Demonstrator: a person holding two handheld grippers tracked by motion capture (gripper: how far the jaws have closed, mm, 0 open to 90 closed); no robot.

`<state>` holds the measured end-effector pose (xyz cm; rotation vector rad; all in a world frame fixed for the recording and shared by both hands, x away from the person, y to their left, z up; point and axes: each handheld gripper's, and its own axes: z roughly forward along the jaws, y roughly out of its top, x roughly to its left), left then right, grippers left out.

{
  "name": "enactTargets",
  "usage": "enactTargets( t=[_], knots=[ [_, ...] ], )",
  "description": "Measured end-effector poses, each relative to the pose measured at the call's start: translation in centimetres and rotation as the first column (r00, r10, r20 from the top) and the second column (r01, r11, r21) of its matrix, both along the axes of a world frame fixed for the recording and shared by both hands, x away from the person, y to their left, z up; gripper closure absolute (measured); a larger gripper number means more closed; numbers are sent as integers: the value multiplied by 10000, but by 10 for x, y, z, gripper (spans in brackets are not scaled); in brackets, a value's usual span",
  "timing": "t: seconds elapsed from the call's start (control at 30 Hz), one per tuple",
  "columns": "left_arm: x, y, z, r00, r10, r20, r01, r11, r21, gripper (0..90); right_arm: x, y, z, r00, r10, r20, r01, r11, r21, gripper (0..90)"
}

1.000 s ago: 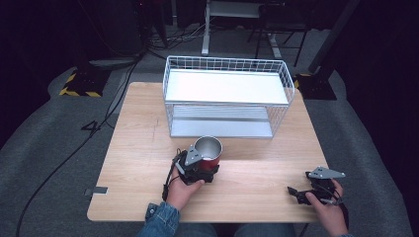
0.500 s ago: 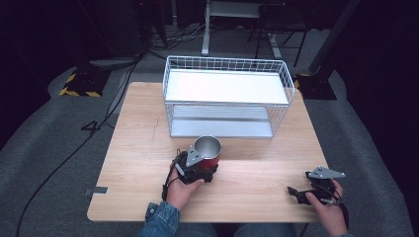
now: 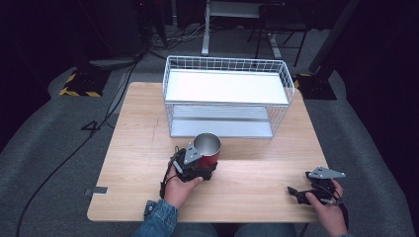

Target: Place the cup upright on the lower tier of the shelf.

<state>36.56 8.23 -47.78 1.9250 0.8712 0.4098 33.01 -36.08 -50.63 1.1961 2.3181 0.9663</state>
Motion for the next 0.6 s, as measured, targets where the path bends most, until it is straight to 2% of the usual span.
enactTargets(
  t=[0.33, 0.6],
  knots=[
    [6, -4, 17, 9997, 2, 255, 5, 9997, -249, 164, 0, 0, 0, 10000, 7, -5, -7, 10000, 18, 1],
    [23, -12, 24, 9991, 72, 421, -56, 9993, -374, 163, 0, 0, 0, 10000, 9, -4, -9, 10000, 15, 1]
  ],
)
